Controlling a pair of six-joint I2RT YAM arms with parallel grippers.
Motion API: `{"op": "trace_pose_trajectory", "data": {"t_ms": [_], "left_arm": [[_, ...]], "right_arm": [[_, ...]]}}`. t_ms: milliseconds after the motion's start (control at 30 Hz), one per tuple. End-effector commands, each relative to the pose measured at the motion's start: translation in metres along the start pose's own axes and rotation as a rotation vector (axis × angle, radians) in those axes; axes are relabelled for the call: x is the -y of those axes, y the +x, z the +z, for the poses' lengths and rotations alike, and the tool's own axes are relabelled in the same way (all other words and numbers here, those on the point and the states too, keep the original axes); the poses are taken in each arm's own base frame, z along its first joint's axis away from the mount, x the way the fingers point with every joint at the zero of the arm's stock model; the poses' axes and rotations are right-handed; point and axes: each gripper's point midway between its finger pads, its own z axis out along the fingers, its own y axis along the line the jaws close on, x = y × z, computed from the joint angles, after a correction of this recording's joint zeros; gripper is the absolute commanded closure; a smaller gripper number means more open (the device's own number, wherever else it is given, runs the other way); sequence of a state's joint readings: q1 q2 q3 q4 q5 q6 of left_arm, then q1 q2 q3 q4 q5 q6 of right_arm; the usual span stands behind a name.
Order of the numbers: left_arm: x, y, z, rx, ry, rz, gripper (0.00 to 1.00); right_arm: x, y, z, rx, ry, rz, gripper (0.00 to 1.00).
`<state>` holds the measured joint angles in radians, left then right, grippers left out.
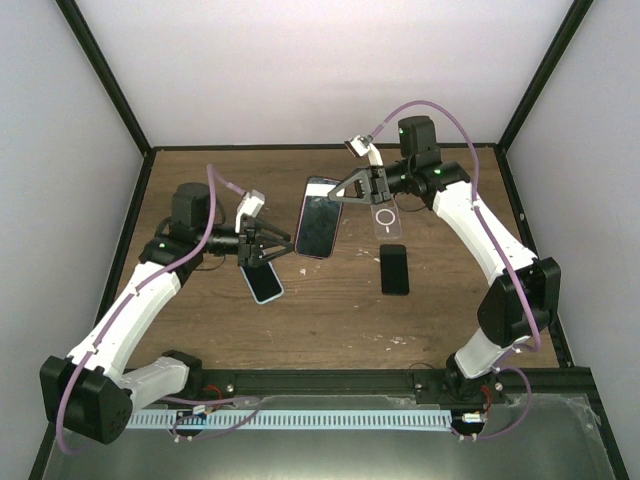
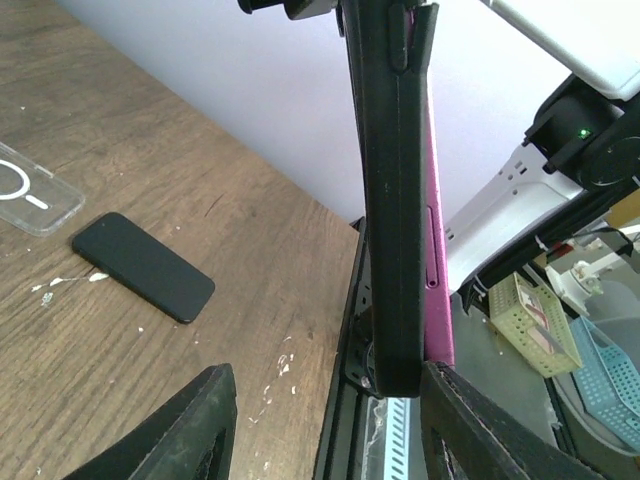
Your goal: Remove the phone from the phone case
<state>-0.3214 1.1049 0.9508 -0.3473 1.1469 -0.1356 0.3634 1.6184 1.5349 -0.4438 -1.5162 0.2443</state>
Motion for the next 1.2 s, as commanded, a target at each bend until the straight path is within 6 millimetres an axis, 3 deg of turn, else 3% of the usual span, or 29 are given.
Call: {"op": "trace_pose_trajectory", "data": {"t_ms": [0,167,333,500,600,733,833,1167], "left_arm": [[0.003,-0.01,0.002,0.013,0.009,0.02,0.48],[-0.004,-0.006,0.003,0.006,-0.013,0.003,0.49],[-0.039,-0.002,0.003,-0.006,-0.178,-0.047,0.61],[-0.045,0.0,0.003,-0.008,-0.2,-0.045,0.63],[-0.042,-0.003,0.005,-0.003,-0.179,-0.035,0.64],[-0.014,-0.02,0.01,0.018,-0.036,0.021,0.65],[-0.004,-0.031,0.012,0.041,0.033,0.028,0.66],[-0.014,-0.053,0.025,0.095,0.076,-0.039,0.72]], "right_arm": [[-0.039,0.002,0.0,-0.044,-0.153,-0.051,0.99],[-0.043,0.003,0.002,-0.051,-0.167,-0.058,0.99],[-0.047,0.004,0.005,-0.062,-0.187,-0.069,0.99],[-0.05,0.006,0.007,-0.067,-0.2,-0.07,0.99],[-0.05,0.008,0.008,-0.067,-0.202,-0.073,0.99],[-0.039,0.013,0.011,-0.057,-0.185,-0.064,0.99],[-0.03,0.014,0.013,-0.052,-0.166,-0.061,0.99],[-0.012,0.02,0.029,-0.076,-0.175,-0.048,0.99]]}}
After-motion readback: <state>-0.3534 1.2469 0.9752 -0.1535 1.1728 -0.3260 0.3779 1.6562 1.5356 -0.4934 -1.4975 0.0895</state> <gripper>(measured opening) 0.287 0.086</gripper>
